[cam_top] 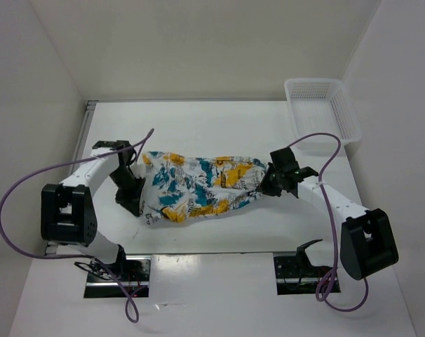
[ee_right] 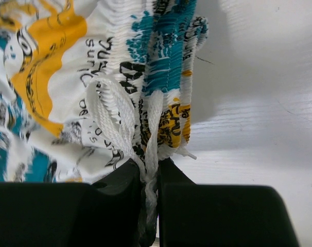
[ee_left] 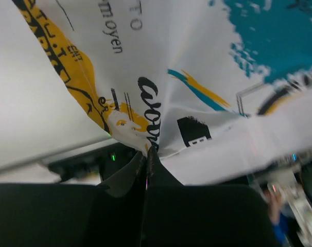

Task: Fold and stack the shorts
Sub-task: Fold the shorts

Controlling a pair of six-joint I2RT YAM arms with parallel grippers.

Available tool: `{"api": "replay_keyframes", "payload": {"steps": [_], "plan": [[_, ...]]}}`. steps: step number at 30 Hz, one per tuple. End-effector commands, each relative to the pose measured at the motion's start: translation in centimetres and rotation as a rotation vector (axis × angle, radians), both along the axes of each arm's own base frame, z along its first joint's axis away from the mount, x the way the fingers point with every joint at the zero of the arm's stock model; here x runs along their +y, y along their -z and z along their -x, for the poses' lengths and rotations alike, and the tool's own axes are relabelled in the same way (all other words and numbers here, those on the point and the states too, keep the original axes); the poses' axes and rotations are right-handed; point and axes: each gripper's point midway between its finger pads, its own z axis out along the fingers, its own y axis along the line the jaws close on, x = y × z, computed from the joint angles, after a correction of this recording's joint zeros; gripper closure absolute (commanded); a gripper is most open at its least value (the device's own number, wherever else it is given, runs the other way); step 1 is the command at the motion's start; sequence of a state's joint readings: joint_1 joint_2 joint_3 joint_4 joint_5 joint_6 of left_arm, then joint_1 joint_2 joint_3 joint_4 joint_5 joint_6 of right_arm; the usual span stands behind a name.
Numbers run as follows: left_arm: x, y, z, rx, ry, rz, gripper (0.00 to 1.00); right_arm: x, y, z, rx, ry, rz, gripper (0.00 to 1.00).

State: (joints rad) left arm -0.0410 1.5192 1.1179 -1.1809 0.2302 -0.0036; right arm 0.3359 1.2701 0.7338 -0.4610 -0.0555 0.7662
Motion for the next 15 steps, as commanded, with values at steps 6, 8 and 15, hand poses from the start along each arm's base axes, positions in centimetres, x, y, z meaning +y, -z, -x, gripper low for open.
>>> {"api": "replay_keyframes", "payload": {"steps": [6,8,15], "plan": [[0.5,1.9,4.0,0.254,0.077,-0.09,0.81,-0.8,-0.4,-0.8,-0.01,0.043,0.025,1.0],[0.9,2.0,4.0,0.257,0.117,-0.141,0.78,-0.8,-0.4,-0.8,-0.01,0.043,0.025,1.0],[0.5,1.9,4.3,0.251,0.222,-0.212,0.39,-0.9,-0.4,-0.7,0.001,0.05,0.023,0.9]]}}
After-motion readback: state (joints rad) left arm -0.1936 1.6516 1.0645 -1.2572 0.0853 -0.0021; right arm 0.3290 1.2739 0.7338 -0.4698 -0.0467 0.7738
